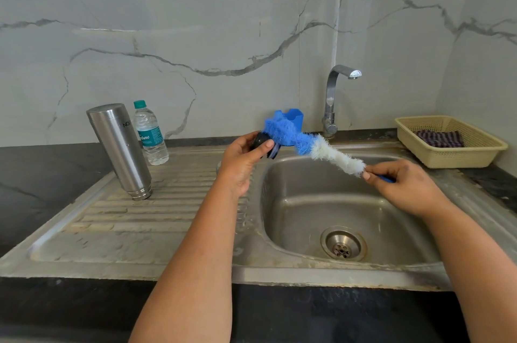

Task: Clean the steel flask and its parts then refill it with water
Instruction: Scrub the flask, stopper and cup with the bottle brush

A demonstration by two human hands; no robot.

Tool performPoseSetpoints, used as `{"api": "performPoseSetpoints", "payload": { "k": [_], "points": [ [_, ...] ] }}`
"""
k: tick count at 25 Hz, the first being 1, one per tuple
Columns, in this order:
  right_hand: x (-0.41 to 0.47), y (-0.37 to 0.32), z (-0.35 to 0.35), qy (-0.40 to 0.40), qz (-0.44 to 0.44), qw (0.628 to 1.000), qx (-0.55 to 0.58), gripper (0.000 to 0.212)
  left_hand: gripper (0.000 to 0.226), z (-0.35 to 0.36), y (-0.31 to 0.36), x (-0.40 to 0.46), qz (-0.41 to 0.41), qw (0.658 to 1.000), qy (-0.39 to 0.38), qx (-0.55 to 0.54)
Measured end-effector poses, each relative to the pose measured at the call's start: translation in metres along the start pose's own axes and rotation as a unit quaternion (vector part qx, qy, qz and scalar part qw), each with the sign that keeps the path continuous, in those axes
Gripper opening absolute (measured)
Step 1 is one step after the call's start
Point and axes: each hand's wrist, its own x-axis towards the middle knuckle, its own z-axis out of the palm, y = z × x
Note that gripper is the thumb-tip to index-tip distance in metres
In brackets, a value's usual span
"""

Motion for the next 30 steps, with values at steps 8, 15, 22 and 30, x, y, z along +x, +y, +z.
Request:
{"api": "performPoseSetpoints", "payload": {
  "k": [8, 15, 22, 30],
  "points": [
    [-0.001, -0.006, 0.004, 0.020, -0.001, 0.999, -0.049, 0.025, 0.042, -0.006, -0.005, 0.004, -0.028, 1.000, -0.010, -0.008],
    [-0.004, -0.004, 0.003, 0.068, -0.020, 0.988, -0.137, 0.025, 0.045, -0.009, -0.011, 0.015, -0.018, 0.996, 0.081, -0.017],
    [-0.001, 0.001, 0.006, 0.059, -0.007, 0.993, -0.099, 0.025, 0.042, -0.012, -0.016, 0.019, -0.029, 0.986, 0.158, 0.035],
    [-0.001, -0.007, 0.012, 0.101, -0.041, 0.974, -0.197, 0.024, 0.055, -0.010, -0.016, 0.015, -0.014, 0.988, 0.087, 0.124]
  ]
}}
